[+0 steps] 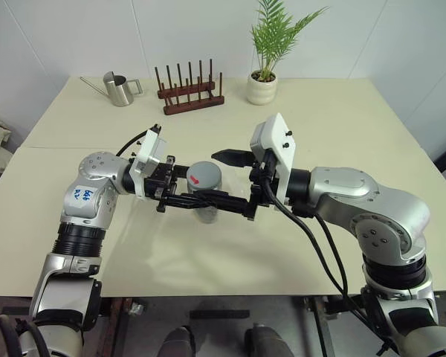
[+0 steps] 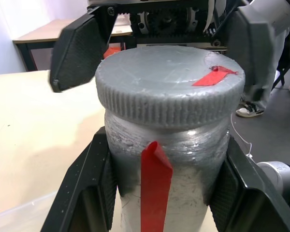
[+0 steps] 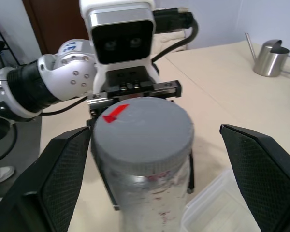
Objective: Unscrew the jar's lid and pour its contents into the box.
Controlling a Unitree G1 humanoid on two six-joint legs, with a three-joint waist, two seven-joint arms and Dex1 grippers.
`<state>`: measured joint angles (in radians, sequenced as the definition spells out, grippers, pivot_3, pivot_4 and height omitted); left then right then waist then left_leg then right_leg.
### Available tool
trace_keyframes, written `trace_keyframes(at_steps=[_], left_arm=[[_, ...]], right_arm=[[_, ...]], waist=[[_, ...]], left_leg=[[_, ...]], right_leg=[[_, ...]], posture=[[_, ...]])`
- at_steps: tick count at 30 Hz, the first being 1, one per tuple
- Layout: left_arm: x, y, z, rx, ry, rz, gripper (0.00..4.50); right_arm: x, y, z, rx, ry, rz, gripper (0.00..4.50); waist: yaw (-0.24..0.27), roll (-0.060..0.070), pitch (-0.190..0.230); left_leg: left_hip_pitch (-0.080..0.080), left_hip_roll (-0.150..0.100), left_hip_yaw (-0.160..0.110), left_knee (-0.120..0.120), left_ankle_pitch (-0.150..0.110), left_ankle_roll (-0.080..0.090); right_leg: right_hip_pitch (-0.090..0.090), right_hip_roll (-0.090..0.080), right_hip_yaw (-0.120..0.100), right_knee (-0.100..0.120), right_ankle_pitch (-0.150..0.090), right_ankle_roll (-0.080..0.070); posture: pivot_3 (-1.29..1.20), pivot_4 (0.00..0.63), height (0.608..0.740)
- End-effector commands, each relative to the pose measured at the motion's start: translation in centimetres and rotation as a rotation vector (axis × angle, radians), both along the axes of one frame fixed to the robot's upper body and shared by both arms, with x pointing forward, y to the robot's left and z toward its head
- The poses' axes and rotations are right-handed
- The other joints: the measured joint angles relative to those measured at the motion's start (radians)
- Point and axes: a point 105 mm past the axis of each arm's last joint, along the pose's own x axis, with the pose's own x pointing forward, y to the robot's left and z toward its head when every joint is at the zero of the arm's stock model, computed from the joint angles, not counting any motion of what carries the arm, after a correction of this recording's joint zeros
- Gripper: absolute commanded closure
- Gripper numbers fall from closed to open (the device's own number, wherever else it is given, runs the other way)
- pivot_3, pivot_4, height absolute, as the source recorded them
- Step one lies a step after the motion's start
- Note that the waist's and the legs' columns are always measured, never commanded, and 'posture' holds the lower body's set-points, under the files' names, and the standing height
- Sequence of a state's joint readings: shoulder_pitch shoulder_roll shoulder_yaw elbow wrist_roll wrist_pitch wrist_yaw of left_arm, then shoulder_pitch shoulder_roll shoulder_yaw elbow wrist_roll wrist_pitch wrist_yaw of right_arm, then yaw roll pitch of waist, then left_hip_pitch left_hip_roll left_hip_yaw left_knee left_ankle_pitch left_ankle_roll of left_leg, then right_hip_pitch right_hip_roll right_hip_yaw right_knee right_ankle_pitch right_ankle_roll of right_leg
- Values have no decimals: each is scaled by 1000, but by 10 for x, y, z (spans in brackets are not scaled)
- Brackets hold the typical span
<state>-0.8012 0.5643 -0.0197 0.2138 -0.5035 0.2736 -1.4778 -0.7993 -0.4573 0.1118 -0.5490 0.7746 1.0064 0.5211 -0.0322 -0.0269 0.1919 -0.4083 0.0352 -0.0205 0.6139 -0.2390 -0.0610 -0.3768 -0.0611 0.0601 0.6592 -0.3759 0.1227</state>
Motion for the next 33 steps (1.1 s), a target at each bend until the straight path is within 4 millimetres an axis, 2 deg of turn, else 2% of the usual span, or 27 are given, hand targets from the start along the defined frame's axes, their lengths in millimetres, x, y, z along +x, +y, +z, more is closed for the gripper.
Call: trace_keyframes(at_steps=[1, 25, 28, 33], left_arm=[[-1, -2, 10, -3, -49, -12, 2459], [-2, -4, 10, -4, -51, -15, 2459], [-2, -4, 9, -5, -49, -15, 2459], [-2, -4, 9, -8, -48, -13, 2459]], right_arm=[[-9, -1, 6, 11, -35, 27, 27], [-8, 4, 14, 40, -64, 34, 27], [-8, 5, 14, 39, -66, 31, 610], [-8, 5, 14, 39, -66, 35, 610]], waist=[[0, 0, 0], [0, 0, 0], [0, 0, 0], [0, 0, 0]], left_leg=[[0, 0, 0, 0, 0, 0], [0, 0, 0, 0, 0, 0], [0, 0, 0, 0, 0, 0], [0, 0, 0, 0, 0, 0]], right_leg=[[0, 0, 0, 0, 0, 0], [0, 0, 0, 0, 0, 0], [0, 0, 0, 0, 0, 0], [0, 0, 0, 0, 0, 0]], posture=[[0, 150, 740], [0, 150, 740], [0, 150, 740], [0, 150, 740]])
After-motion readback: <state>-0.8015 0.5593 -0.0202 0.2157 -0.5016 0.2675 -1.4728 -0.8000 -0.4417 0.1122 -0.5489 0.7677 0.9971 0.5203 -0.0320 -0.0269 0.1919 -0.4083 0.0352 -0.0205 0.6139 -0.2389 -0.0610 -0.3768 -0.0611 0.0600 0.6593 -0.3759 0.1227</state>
